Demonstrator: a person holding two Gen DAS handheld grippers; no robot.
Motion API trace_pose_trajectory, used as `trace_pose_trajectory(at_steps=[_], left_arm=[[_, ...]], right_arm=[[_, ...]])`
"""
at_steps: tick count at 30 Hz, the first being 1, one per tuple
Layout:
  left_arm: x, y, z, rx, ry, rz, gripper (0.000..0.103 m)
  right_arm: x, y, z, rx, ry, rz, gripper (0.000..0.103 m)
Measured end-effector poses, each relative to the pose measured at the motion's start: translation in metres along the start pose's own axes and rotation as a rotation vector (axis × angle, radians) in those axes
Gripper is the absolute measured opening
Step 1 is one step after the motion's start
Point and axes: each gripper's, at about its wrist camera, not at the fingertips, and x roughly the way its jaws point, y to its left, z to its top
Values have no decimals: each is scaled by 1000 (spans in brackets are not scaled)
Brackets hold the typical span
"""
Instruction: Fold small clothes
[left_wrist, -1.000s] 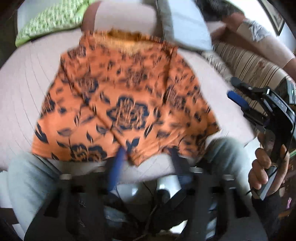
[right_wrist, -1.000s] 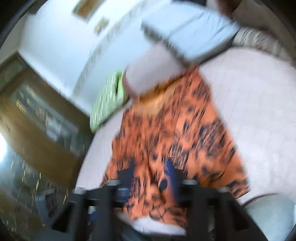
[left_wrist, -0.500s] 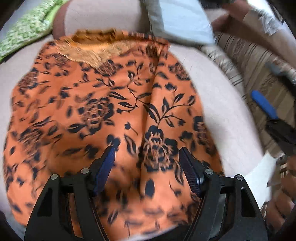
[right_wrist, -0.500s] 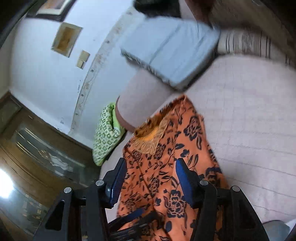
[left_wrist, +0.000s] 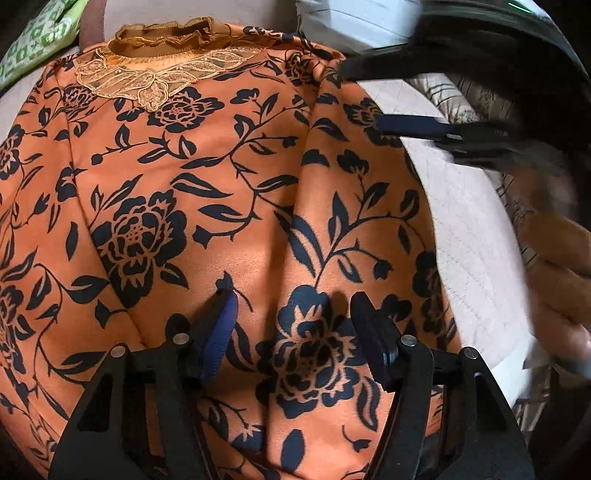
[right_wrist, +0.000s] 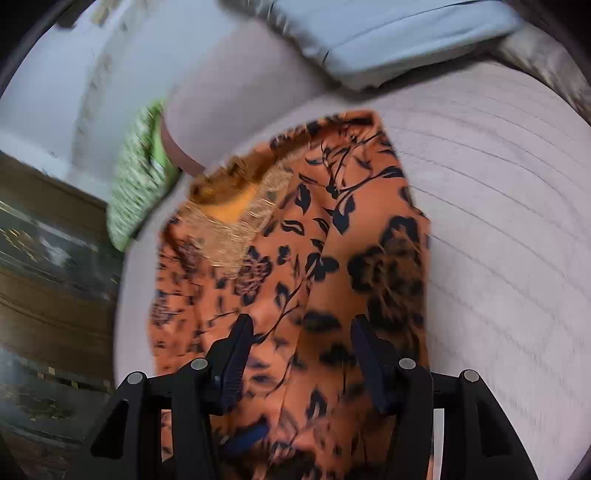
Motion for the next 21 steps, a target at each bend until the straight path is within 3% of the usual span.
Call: trace_pose_trajectory(at_steps=[1,3,5,7,8,12,16,17,21], left_arm=[[3,-1,0,6,11,-1,55],[3,-1,-1,9,22,7,7],[-6,-4,0,-7,24,-95,5],[-20,-9,2,-8,-9,-152,5],[-28,-12,4,-20,-17,-221,4],[-57,-19,16,-65,-55,-423,3],[-99,-14,27,-110,-100,-568,2],[-110,-9,26,-112,-112,-585,2],[-131,29,16,-153,-141,-523,2]], right_arm=[[11,2,4,-8,21,-32,52],[38,0,10,-10,56,-150,41],[45,-5,11,-14,55,-214,12],[31,-12,11,-1,12,-206,7],[20,-17,11,10,-10,-180,3],[-35,-30,15,46,-119,-45,3],[-67,-11,28,41,-144,90,3],[-69,1,30,19,-136,100,3],[-39,55,29,-63,-77,117,3]])
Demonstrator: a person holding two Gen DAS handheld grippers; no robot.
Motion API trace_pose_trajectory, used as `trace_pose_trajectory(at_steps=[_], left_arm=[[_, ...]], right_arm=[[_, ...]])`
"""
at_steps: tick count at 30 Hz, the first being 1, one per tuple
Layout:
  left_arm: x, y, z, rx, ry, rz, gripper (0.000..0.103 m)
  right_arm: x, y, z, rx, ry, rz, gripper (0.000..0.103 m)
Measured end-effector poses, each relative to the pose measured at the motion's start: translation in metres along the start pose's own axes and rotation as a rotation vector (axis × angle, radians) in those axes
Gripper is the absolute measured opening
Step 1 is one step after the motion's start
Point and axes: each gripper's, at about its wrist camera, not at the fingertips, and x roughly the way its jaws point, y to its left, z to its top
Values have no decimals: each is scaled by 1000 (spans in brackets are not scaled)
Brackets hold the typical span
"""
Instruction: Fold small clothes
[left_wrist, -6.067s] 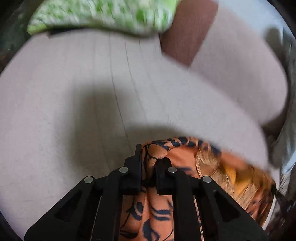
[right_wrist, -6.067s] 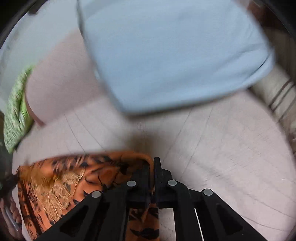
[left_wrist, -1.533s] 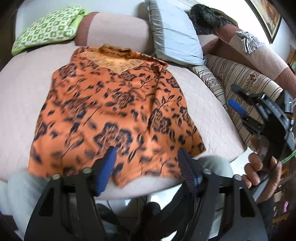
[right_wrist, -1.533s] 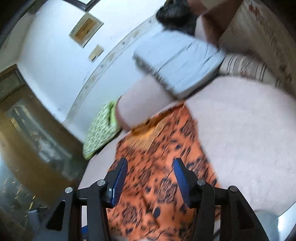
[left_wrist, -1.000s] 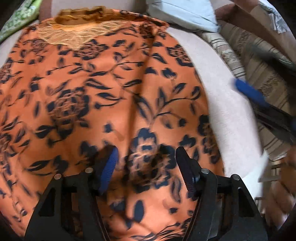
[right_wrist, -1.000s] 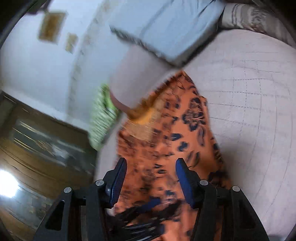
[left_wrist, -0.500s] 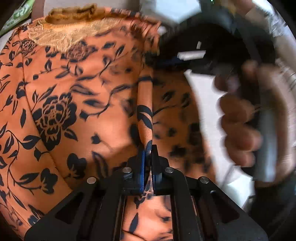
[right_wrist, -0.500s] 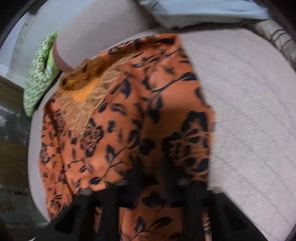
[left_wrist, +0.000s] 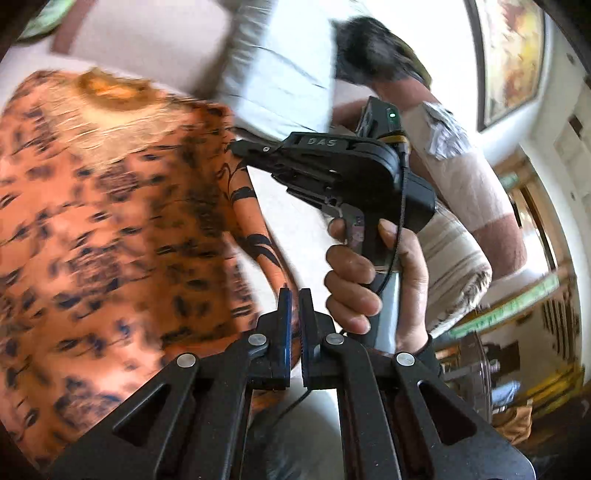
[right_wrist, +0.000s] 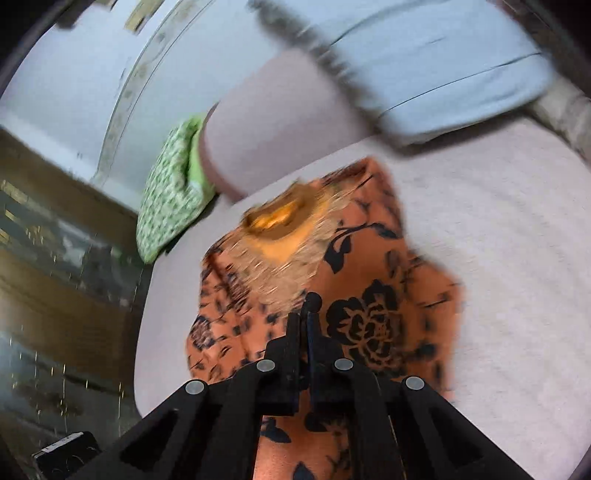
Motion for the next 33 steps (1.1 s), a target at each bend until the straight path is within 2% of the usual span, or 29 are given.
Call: trace_pose_trajectory(at_steps=[1,5,7,8,10,11,12,13,14,15,18,20,21,22,24,25,26,27,28,30,32,33], left_arm=[[-3,13,-1,-21,2,14,2],[-17,74,-20,-127,-12,146,2],[-19,94,-31,-182,0,168,3],[-17,100,-36,-196,12,167,3],[-12,105,-43,-199,25,162,3],[-9,103,-47,-185,27,170,9],[-5,100,-49,-170,29,183,24],[-3,98,-51,-162,27,200,31],[-1,98,-51,-154,22,211,46],[2,94,-53,-138,17,222,52],[7,92,-58,-103,32,284,52],[12,89,-56,-66,-3,415,52],[18,91,-53,-59,-13,450,52],[22,92,-50,-57,-10,450,52],[29,97,-45,-88,19,397,52],[30,99,-43,-97,26,367,52],[31,101,-40,-108,28,344,52],[29,102,-39,-123,25,346,52],[23,101,-39,-131,19,346,52],[11,95,-41,-135,-5,319,52],[6,91,-45,-147,-10,287,53],[6,90,-47,-154,-6,266,57]], right_arm=[[11,8,-3,-11,20,14,3],[80,43,-31,-89,153,69,4],[97,44,-42,-82,205,102,4],[92,41,-44,-68,195,108,4],[62,35,-49,-63,114,146,5],[43,30,-52,-58,71,163,11],[22,22,-60,-50,21,165,18],[7,17,-70,-40,-12,147,44],[-9,8,-83,-20,-42,117,62],[-21,0,-96,-1,-61,96,62],[-42,-21,-154,41,-24,106,62],[-42,-23,-184,61,2,121,62],[-40,-23,-200,70,19,132,62],[-36,-22,-214,83,33,142,61],[-23,-14,-234,65,69,168,55],[-13,-8,-240,35,87,142,39],[-4,-1,-241,-2,113,89,13],[0,1,-242,-17,124,55,6],[-4,2,-240,-11,113,54,6],[-33,1,-228,21,20,163,5],[-54,-6,-216,56,-37,237,5],[-61,-11,-212,78,-51,267,5]])
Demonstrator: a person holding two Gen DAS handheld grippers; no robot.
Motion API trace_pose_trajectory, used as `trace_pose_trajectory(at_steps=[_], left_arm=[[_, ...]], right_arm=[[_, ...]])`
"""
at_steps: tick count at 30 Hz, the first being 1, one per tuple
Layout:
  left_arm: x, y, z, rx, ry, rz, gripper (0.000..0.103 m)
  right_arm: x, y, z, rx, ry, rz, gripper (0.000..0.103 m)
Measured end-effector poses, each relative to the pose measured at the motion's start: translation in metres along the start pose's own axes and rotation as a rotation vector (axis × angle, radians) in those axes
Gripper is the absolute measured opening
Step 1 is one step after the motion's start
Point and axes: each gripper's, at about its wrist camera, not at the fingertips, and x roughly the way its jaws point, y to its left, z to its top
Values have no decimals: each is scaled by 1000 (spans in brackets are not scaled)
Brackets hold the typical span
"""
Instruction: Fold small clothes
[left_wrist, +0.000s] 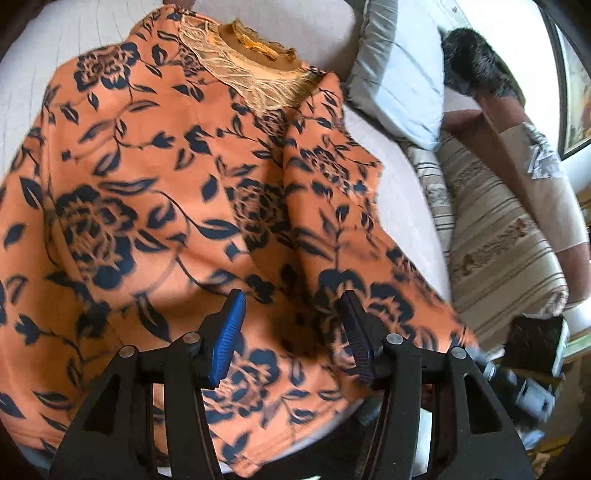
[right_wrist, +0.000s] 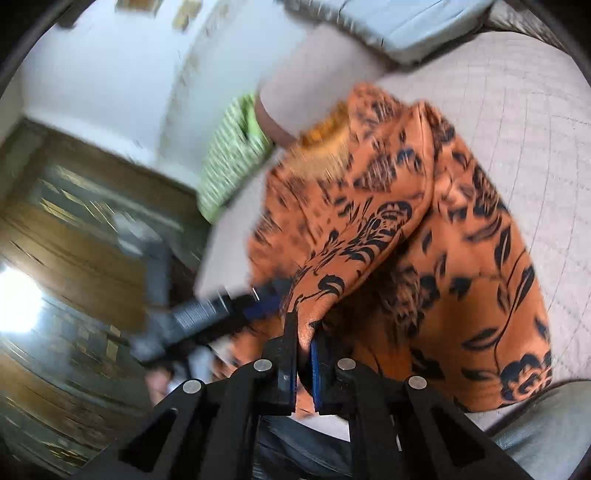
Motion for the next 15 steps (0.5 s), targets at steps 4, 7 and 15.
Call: trace_pose_trajectory(at_steps=[4,7,15], left_arm=[[26,-11,-7,-21,36,-24,58],[52,-26,-16,-4,107,-74,58],[57,-63,-19,64,61,15,5]], right_arm=[[-9,-34,4,133,-18,22,5],[-3,-56,-1,163,-13,-87,5],[-13,-71,-3,184,2,-93,5]])
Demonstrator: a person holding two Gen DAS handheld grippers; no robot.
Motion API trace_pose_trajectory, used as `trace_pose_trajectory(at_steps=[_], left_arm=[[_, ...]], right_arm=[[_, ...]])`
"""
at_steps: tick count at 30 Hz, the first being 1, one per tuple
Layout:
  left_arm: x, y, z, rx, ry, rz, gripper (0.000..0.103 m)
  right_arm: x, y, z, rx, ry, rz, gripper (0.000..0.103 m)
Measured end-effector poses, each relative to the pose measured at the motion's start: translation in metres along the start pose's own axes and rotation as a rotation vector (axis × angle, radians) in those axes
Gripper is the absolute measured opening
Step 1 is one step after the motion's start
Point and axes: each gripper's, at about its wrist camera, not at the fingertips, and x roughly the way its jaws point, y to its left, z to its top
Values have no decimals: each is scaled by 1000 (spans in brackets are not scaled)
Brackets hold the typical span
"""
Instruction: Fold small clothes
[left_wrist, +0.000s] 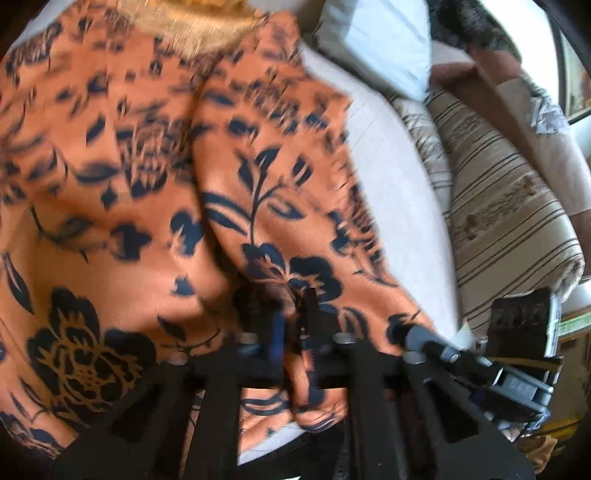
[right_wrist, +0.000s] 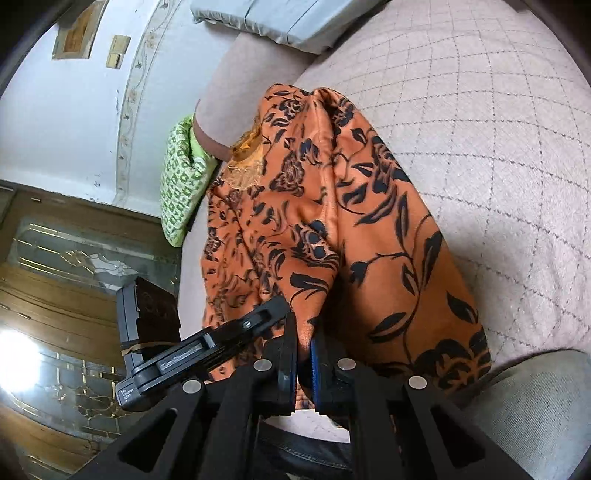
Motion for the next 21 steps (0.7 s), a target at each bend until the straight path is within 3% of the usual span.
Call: trace_pose_trajectory(at_steps=[5,8,10,12,15,16,18,21], left_arm=[[-93,-7,13,6,-154,-58,2],[-131,8,24,-7,-175,-46,2],[-127,23,32,3,-135,22,3],[-113,44,32,7,-102,107,4],[-78,90,21,-44,4,226,4],[-75,101,13,-64,16,228,4],[-73,117,-6,-86,21,199,4],[-76,124,-22,-107,8,153,4]], right_arm=[[-16,54,-13,-92,-4,85,5],[-4,94,-30,-168,32,126,5],[19,105,-40,-190,76,111,5],[55,101,-50,-192,142,41,5],[96,79,-60,-216,213,-167,6],[97,74,-62,-216,218,-187,6],[84,67,-64,-230,206,-146,8],[68,66,-56,-283,191,-163,27]])
